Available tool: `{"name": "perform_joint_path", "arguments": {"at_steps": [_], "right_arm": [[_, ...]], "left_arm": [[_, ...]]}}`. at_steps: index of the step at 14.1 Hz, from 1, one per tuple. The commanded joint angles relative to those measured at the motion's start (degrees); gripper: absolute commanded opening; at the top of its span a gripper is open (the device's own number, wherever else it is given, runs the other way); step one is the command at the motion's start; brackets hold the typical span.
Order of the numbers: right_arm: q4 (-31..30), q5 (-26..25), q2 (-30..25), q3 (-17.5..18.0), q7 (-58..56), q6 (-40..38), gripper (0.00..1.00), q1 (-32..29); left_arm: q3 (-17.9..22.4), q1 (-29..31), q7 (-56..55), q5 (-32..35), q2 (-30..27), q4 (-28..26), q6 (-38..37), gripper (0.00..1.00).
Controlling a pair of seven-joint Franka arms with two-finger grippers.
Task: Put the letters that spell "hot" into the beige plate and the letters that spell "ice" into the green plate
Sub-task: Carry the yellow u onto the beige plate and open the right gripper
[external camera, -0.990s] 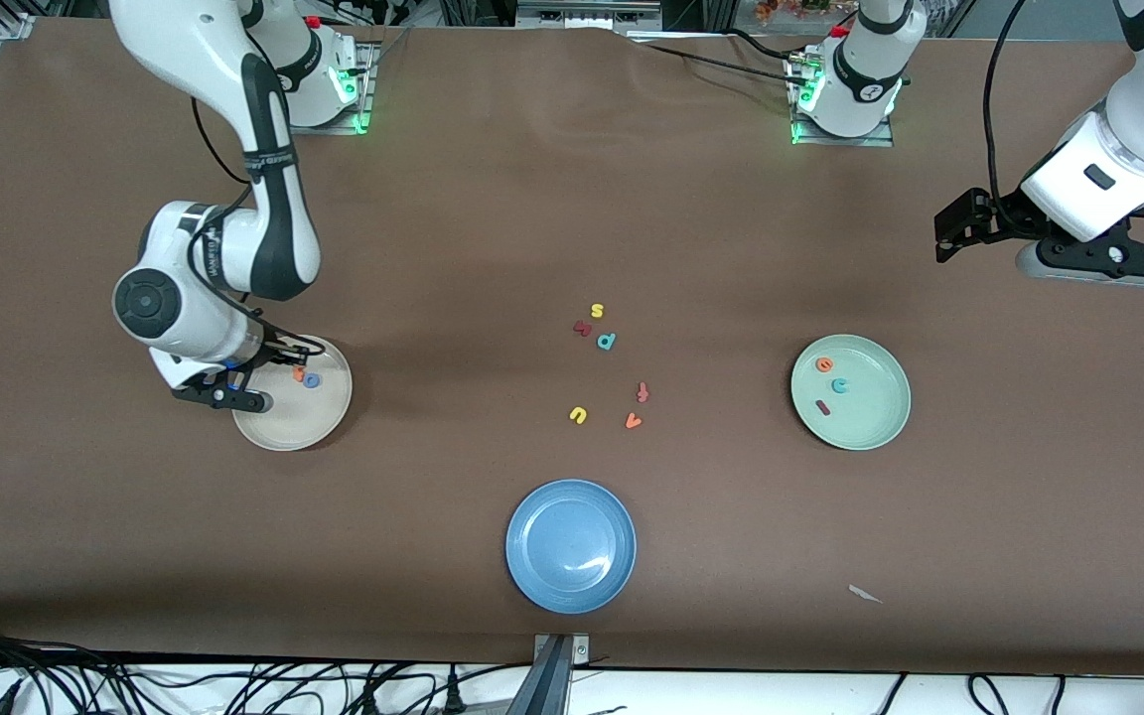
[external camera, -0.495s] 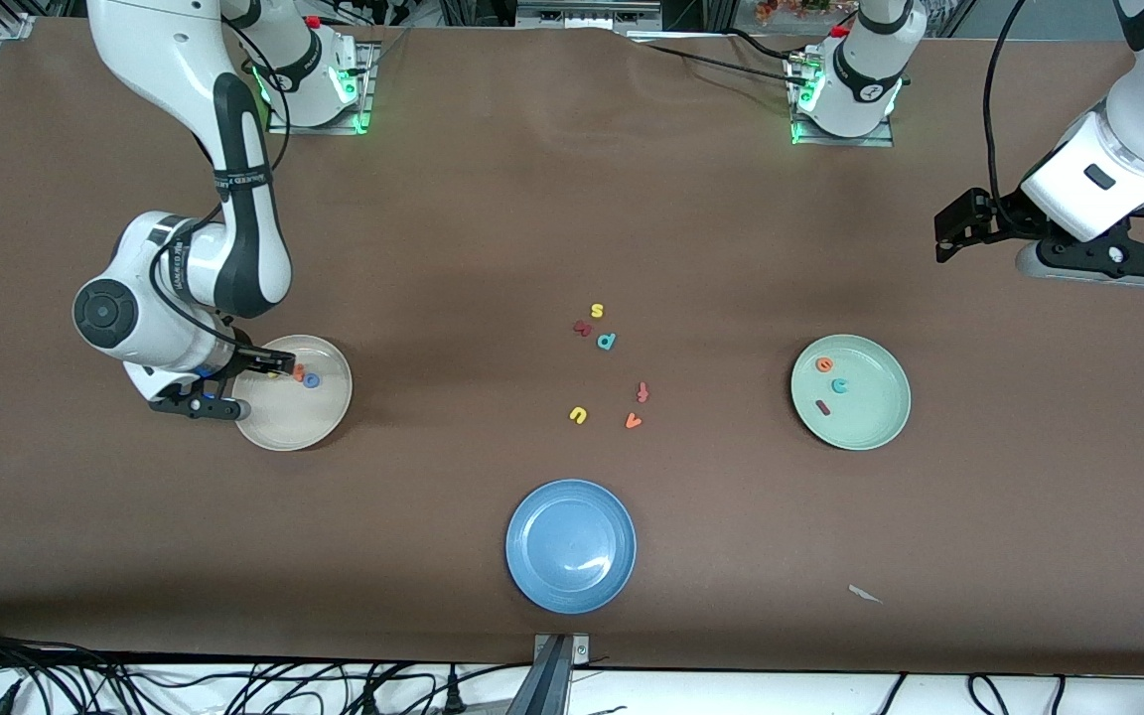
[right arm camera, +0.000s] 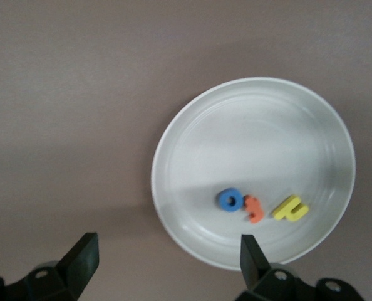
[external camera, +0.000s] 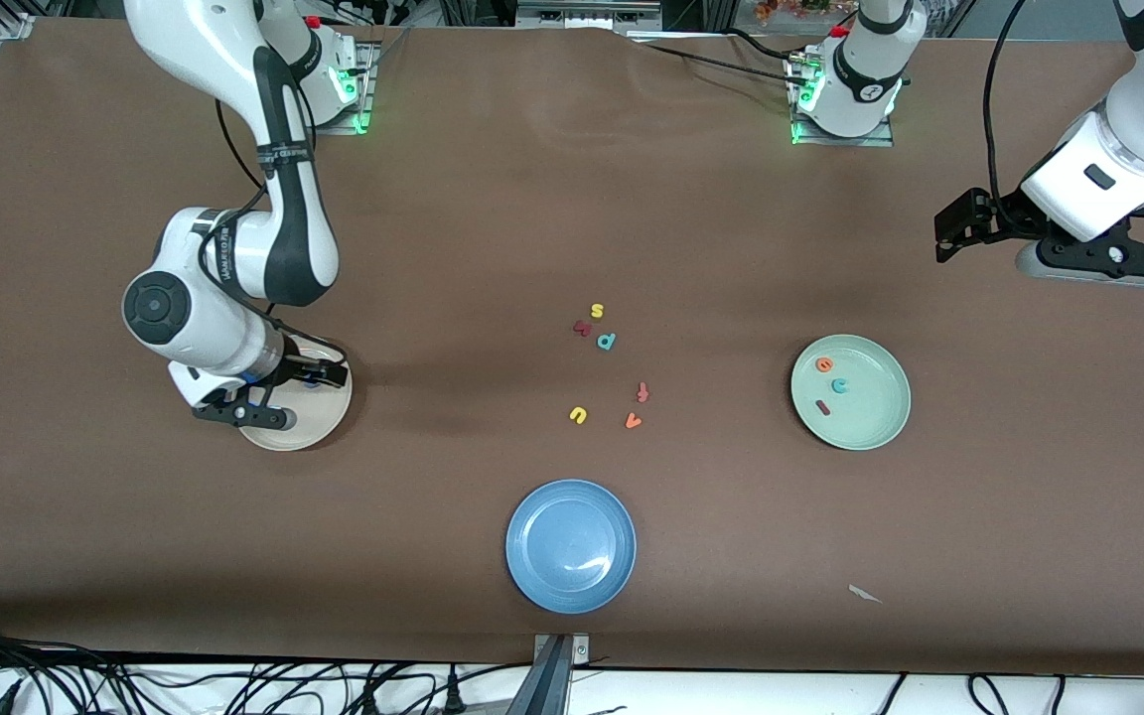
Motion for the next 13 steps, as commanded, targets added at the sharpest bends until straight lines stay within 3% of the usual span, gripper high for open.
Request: {"name": "perform_joint_path", "arguments": {"at_steps": [1,5,7,9,11,13], "right_arm": [[5.6,1.0,0.4,-0.3,5.2,-6.8,1.00,0.0],[7.8,-0.2,0.0,0.6,7.9,-9.7,1.00,0.7],[7.5,-1.9,-3.8,7.5,8.5,-10.8,1.00,-5.4],[7.0,-5.3,-7.5,17.6,9.3,-13.4,1.00,-15.2],[5.5,-9.1,-10.2,23.2,9.3,-13.4,1.00,-20.8],[3.7,-9.7,-12.9,28.6,9.2,-13.4,1.00,-27.3]], "left_arm": [[-0.2,0.2,0.8,1.3,0.2,1.1,-0.5,1.00],[-0.2,0.2,0.8,1.3,0.2,1.1,-0.5,1.00],[-0.2,0.2,0.8,1.2,0.2,1.1,-0.5,1.00],[-0.1,0.3,0.8,1.2,0.2,1.1,-0.5,1.00],[-0.1,0.3,0.8,1.2,0.2,1.1,-0.5,1.00],[-0.1,0.3,0.8,1.2,0.2,1.1,-0.5,1.00]]}}
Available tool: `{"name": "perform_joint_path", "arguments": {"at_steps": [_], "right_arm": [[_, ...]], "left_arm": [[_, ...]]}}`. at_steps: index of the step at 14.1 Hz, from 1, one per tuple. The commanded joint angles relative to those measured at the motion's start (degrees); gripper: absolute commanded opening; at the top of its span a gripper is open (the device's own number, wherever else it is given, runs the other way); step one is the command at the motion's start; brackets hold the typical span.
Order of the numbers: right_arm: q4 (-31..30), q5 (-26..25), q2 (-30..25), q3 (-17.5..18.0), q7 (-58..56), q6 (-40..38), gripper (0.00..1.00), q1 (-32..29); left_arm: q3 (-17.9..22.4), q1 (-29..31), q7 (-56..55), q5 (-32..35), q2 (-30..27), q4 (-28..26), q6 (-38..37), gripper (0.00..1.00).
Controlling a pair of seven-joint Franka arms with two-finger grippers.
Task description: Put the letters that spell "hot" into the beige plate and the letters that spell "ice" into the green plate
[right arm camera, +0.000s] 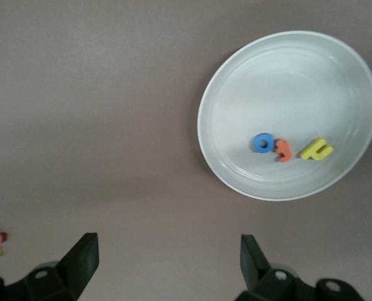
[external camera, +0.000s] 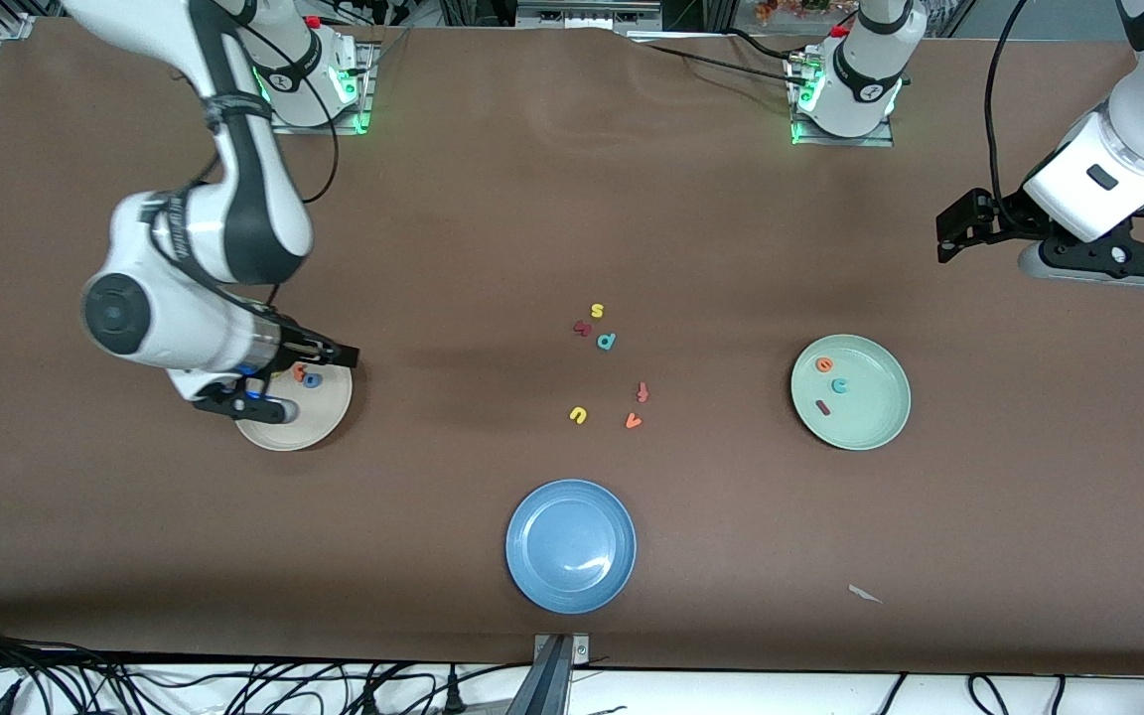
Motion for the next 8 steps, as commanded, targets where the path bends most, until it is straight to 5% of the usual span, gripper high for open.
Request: {"name": "perform_joint_path", "arguments": {"at_steps": [1,8], "right_arm": [[-4.2,-2.1,-6.0,7.6,0.5,0.0,1.00,-8.2],[-4.7,-14.2,-13.7,12.0,-0.4,-3.2,1.00,-14.9]], "left_arm": [[-0.2,0.3,0.8,1.2,0.2,1.1,-0.5,1.00],[-0.2,0.3,0.8,1.2,0.2,1.1,-0.5,1.00]]}}
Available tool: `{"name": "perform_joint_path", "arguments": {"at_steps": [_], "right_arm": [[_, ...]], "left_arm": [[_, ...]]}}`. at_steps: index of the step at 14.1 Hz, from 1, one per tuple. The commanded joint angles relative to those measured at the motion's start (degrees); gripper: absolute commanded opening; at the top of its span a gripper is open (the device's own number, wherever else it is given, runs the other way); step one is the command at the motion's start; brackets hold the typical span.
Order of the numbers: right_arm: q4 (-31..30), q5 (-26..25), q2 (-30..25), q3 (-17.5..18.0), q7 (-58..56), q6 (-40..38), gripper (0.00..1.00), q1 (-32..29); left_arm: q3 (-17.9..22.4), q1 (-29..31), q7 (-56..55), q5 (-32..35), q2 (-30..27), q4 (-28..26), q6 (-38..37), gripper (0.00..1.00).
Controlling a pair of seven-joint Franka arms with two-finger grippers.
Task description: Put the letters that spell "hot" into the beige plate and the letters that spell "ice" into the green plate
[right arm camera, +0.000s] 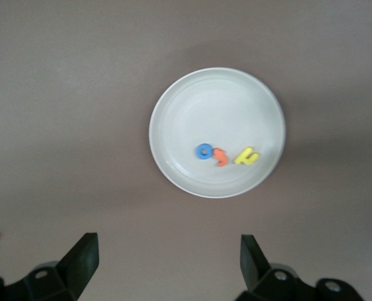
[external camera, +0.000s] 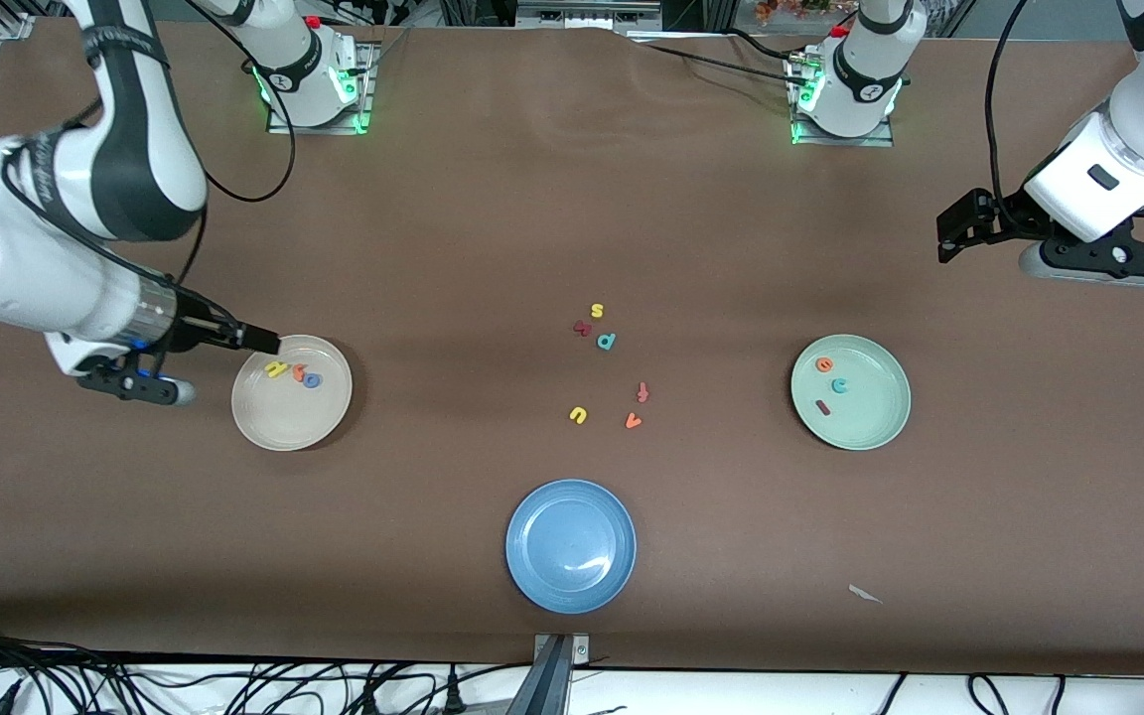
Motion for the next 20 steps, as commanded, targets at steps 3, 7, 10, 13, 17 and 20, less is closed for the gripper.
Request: {"name": "perform_joint_path", "arguments": {"at_steps": [3,7,10,13,17,20], "right_arm": [[-2.5,-5.8,-9.0,6.3,-0.6,-5.9,1.00,-6.7],[-0.9,-7.4,-12.7,7.1,-5.4,-10.1,1.00,-8.9],[-0.4,-7.4,-13.2,9.5,-7.2,-10.2,1.00,-12.0],[0.5,-7.4,-13.3,9.9,-8.1,-10.2,1.00,-12.8],[2.0,-7.1,-13.3,9.9,-11.2,-10.9,1.00,-13.0],[2.1,-7.4,-13.2,9.7,-12.3,-11.0,1.00,-13.1]], "left_arm": [[-0.3,0.3,0.8,1.2,0.2,1.1,-0.5,1.00],[-0.3,0.3,0.7,1.2,0.2,1.1,-0.5,1.00],[-0.3,0.3,0.8,1.2,0.2,1.1,-0.5,1.00],[-0.3,0.3,0.7,1.2,0.2,1.1,-0.5,1.00],[-0.3,0.2,0.7,1.2,0.2,1.1,-0.5,1.00],[-0.3,0.2,0.7,1.2,0.2,1.1,-0.5,1.00]]}}
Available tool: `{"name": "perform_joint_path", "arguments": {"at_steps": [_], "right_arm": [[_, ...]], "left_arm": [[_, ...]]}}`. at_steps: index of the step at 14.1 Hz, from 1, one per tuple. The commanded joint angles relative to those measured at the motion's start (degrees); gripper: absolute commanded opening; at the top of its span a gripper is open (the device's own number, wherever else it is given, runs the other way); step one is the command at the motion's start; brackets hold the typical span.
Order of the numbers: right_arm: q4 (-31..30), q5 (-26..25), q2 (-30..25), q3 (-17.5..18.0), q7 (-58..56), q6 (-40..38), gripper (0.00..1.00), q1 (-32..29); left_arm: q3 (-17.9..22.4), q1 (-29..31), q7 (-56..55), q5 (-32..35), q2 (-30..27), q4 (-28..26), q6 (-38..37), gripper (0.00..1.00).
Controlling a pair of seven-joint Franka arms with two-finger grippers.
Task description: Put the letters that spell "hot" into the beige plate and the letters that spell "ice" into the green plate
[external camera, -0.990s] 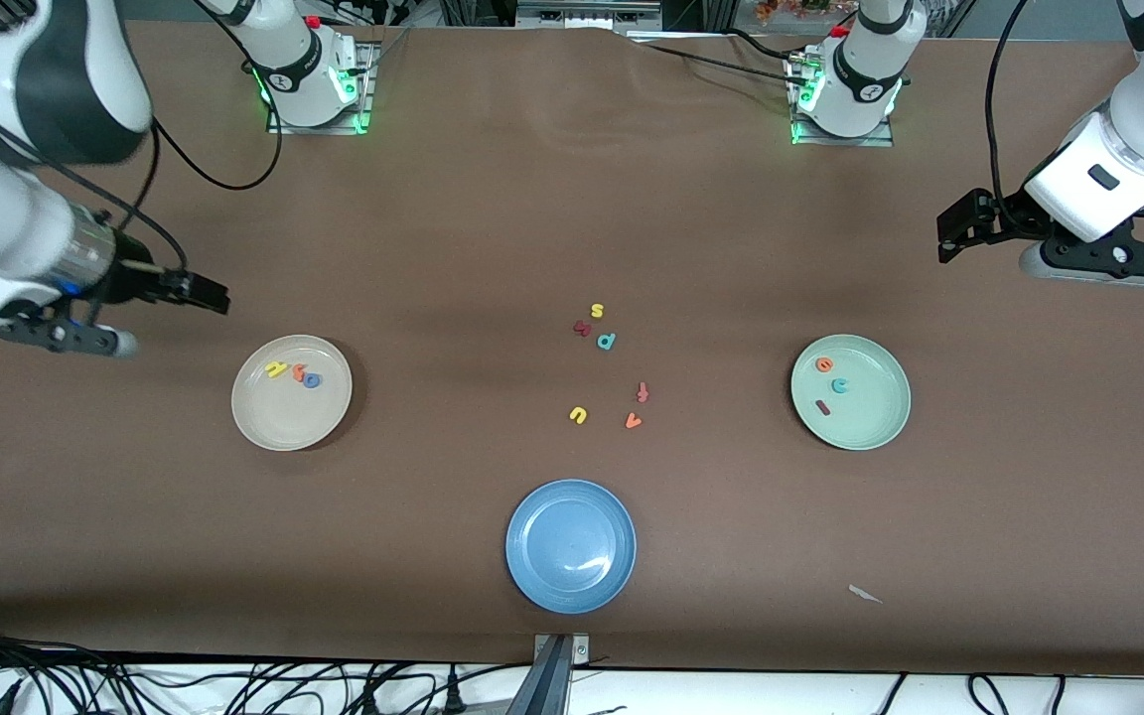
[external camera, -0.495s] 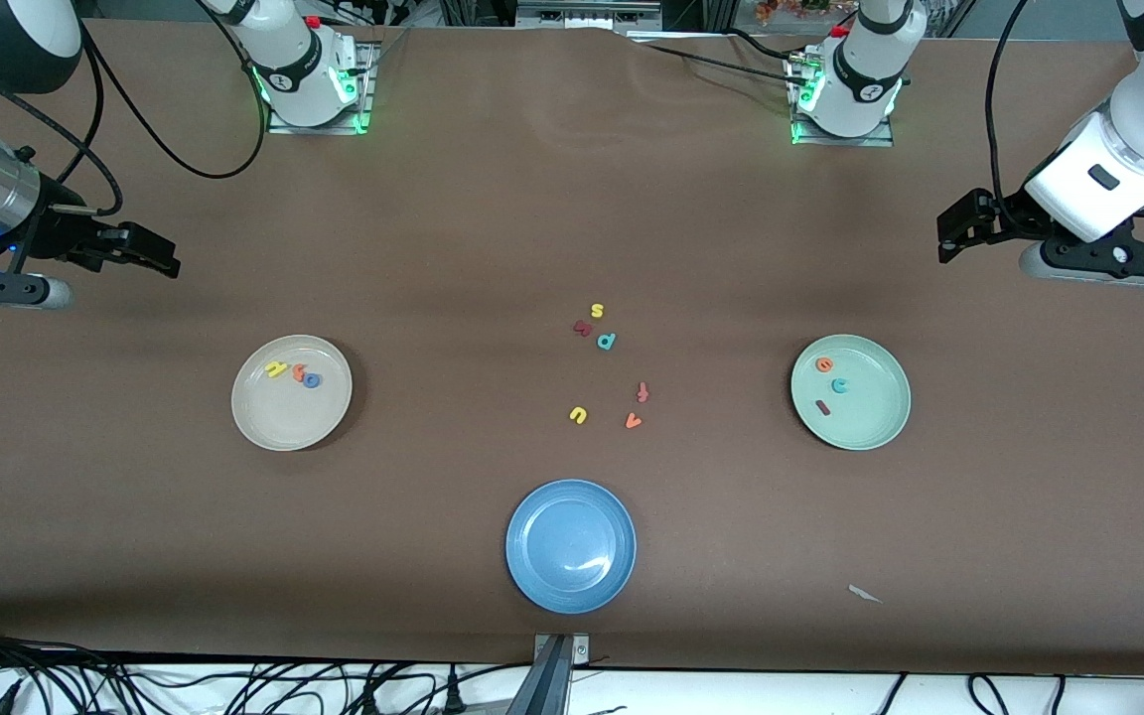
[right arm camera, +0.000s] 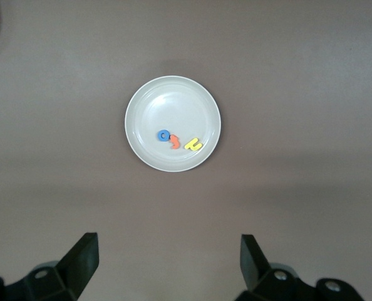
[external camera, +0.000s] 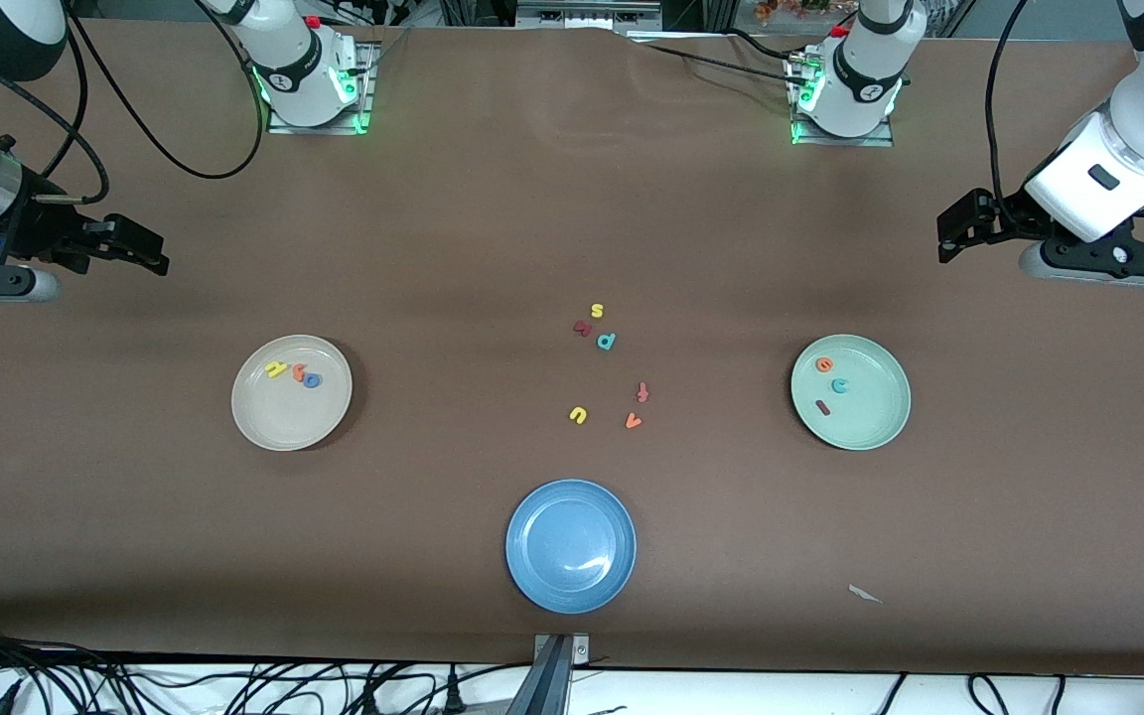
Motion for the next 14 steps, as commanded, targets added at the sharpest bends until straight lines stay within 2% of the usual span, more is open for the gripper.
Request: {"name": "perform_joint_path", "arguments": {"at_steps": [1,4,14], "right_arm": [[1.6,-1.1,0.1,1.0,-1.2,-1.7,1.00,-0.4],[4.9,-0.8,2.2,1.0,-0.9,-4.5,1.00,-0.4],[4.8,-0.7,2.4,1.0,-0.9,-4.6,1.00,-0.5]], "left_arm": [[-0.3,0.2,0.7,1.2,0.2,1.1,-0.5,1.00],[-0.3,0.2,0.7,1.2,0.2,1.1,-0.6,1.00],[-0.3,0.2,0.7,1.2,0.2,1.1,-0.7,1.00]]}}
